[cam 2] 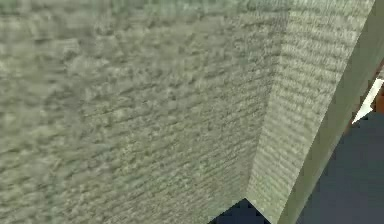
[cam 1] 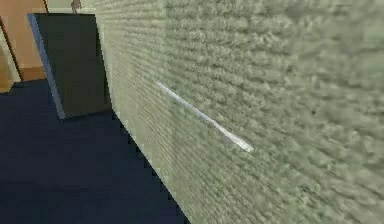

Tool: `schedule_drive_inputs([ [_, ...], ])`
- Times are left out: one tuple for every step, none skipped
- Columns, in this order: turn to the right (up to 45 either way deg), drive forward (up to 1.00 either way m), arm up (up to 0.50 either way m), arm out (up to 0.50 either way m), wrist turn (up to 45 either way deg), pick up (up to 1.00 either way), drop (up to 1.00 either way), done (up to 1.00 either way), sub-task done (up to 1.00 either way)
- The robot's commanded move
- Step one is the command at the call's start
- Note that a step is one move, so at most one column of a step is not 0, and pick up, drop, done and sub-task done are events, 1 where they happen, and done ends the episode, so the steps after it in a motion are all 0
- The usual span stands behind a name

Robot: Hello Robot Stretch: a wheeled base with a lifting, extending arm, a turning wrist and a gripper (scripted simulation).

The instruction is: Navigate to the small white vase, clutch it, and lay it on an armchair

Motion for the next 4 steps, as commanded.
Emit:
schedule_drive_inputs([
  [-42.0, 0.0, 0.0, 0.0, 0.0, 0.0, 0.0, 0.0, 0.0],
  [0.0, 1.0, 0.0, 0.0, 0.0, 0.0, 0.0, 0.0, 0.0],
  [0.0, 1.0, 0.0, 0.0, 0.0, 0.0, 0.0, 0.0, 0.0],
  [0.0, 1.0, 0.0, 0.0, 0.0, 0.0, 0.0, 0.0, 0.0],
])
